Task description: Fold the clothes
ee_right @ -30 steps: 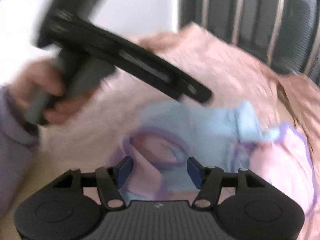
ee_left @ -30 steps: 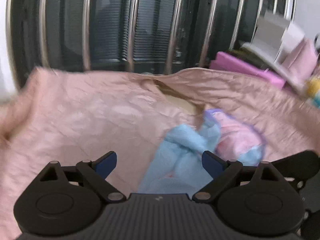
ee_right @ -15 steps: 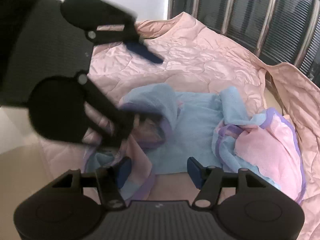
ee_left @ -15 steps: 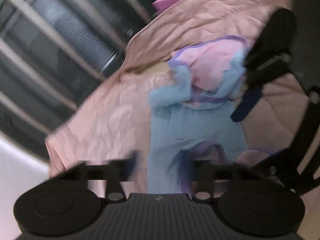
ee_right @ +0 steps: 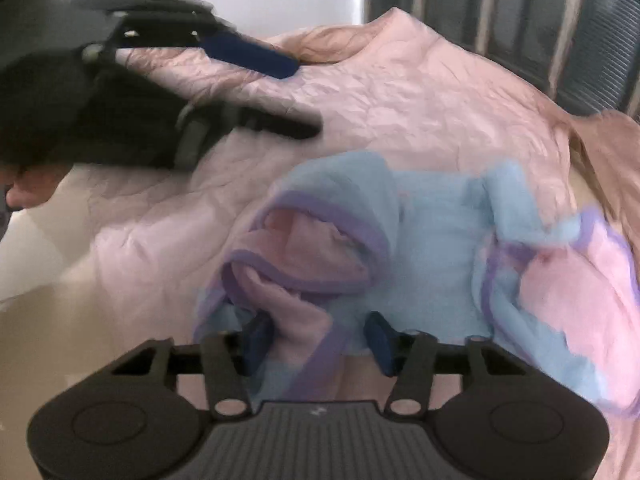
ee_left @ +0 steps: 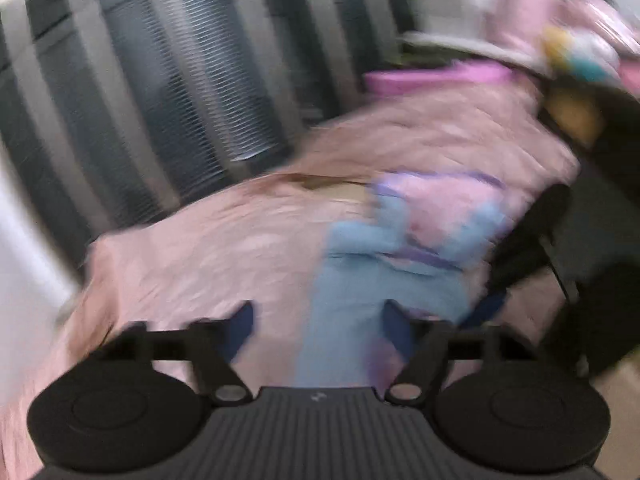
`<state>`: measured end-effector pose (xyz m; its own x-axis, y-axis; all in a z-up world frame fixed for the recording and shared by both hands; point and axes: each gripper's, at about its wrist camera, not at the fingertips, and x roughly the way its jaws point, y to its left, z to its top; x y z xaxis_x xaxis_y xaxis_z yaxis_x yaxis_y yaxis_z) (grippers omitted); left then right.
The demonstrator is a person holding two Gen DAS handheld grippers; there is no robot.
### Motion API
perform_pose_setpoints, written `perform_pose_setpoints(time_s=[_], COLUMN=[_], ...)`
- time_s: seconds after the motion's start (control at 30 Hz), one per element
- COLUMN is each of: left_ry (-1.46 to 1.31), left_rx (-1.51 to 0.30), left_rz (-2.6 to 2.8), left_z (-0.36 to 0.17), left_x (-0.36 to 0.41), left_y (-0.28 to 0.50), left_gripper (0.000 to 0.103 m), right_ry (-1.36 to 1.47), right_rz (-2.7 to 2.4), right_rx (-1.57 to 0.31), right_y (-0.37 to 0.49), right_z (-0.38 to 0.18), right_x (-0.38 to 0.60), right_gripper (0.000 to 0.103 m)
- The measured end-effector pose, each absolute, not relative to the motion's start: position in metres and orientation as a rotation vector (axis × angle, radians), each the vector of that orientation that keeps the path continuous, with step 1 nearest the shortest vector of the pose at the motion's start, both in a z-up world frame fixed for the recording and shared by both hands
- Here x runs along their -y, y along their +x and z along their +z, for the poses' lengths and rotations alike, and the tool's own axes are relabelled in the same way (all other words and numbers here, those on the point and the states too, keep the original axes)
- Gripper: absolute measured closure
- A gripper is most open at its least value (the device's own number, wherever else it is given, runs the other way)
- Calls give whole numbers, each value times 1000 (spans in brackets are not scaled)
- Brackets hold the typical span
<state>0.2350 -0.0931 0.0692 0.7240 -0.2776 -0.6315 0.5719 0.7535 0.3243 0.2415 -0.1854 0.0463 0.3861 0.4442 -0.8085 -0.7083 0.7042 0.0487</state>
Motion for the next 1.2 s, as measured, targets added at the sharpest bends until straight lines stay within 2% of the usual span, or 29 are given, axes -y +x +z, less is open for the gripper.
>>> perform_pose_setpoints(time_s=[0.03, 0.07, 0.17, 0.2, 0.23, 0.27, 0.4, 0.47, 0.67, 0.87, 0.97, 1.13, 1.2], left_ry=[589, 644, 796, 780, 730, 682, 507, 320, 0, -106, -162, -285, -276], left_rx=[-597, -609, -648, -685, -729, -759, -645, -590, -526, -571, -563, -529, -536], left_rz=[-528, -532, -546, -565, -576, -578, -408, -274, -62, -68, -90, -271, -275], left_z=[64, 58, 41, 40, 40, 42, 63, 78, 83, 84, 87, 76, 65], left_x=[104, 112, 135, 136, 133, 128, 84, 47, -18, -47, -64, -77, -75], left_y=[235, 238, 249, 258, 265, 271, 268, 257, 162, 92, 54, -32, -63], left_gripper=[29, 30, 39, 58, 88, 97, 98, 98, 98, 98, 98, 98, 98], right_ry=[-347, -363, -386, -390, -390, -388, -367, -375, -365, -354, -218, -103, -58], right_rz=[734, 719, 705, 708, 714, 720, 718, 685, 640, 626, 462, 356, 322], right_rx=[-907, -903, -898, -906, -914, -920, -916, -894, -804, -627, -564, -613, -646], right_y=[238, 235, 231, 232, 233, 235, 236, 234, 224, 188, 160, 73, 34], right_z=[50, 53, 55, 53, 50, 48, 48, 51, 70, 93, 95, 77, 66], right_x=[187, 188, 184, 185, 186, 188, 192, 189, 193, 164, 164, 171, 173], right_gripper=[86, 90, 88, 88, 88, 88, 88, 89, 91, 91, 91, 91, 84])
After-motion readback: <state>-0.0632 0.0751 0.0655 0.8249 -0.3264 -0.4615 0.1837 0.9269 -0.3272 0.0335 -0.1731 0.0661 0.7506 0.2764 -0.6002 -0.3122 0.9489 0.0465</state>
